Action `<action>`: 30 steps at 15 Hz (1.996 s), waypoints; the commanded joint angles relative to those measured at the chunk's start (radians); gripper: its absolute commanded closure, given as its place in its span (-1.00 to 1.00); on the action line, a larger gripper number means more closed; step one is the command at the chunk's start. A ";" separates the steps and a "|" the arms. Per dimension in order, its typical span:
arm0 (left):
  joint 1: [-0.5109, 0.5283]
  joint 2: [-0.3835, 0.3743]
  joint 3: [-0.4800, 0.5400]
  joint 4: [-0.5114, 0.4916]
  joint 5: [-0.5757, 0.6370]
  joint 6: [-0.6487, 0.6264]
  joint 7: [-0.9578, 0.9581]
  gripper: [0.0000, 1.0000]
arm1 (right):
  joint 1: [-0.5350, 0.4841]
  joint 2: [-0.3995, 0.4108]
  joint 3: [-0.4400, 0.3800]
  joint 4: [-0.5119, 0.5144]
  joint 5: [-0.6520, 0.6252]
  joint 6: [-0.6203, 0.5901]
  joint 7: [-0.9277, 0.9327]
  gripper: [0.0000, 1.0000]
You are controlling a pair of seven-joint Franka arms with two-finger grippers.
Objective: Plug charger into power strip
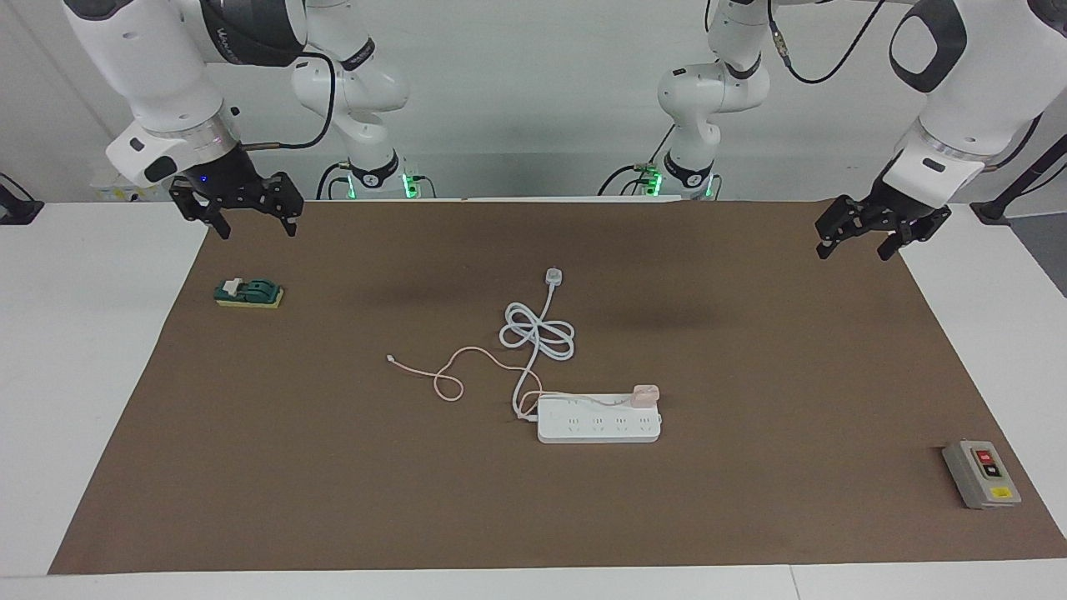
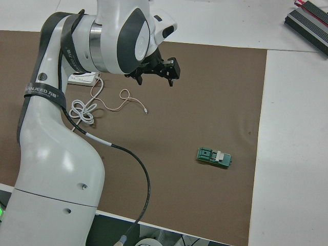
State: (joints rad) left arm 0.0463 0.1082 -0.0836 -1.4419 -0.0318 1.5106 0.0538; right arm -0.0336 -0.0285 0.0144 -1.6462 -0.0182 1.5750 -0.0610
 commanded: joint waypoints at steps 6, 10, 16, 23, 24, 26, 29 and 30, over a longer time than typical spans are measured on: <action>0.003 -0.053 -0.001 -0.037 0.015 -0.070 -0.006 -1.00 | -0.011 -0.016 0.009 -0.015 -0.003 0.011 -0.014 -1.00; -0.005 -0.097 -0.007 -0.067 0.016 -0.104 -0.012 -1.00 | -0.012 -0.016 0.009 -0.015 -0.003 0.011 -0.014 -1.00; -0.029 -0.112 -0.001 -0.109 0.015 -0.050 -0.006 -1.00 | -0.014 -0.016 0.009 -0.014 -0.003 0.011 -0.014 -1.00; -0.042 -0.081 0.004 -0.107 0.009 -0.056 -0.015 -1.00 | -0.011 -0.016 0.009 -0.015 -0.003 0.011 -0.014 -1.00; -0.052 -0.053 0.008 -0.095 0.012 -0.061 -0.014 -1.00 | -0.012 -0.016 0.009 -0.015 -0.003 0.010 -0.014 -1.00; -0.054 -0.045 -0.001 -0.113 0.006 -0.040 -0.018 -1.00 | -0.014 -0.016 0.009 -0.015 -0.003 0.010 -0.016 -1.00; -0.062 -0.062 0.005 -0.137 0.006 -0.023 -0.017 -1.00 | -0.015 -0.016 0.007 -0.015 -0.003 0.010 -0.016 -1.00; -0.062 -0.064 0.005 -0.137 0.007 -0.020 -0.018 -1.00 | -0.015 -0.016 0.009 -0.015 -0.003 0.010 -0.016 -1.00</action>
State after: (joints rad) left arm 0.0001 0.0614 -0.0933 -1.5597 -0.0299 1.4676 0.0480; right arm -0.0336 -0.0285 0.0149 -1.6462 -0.0182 1.5750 -0.0609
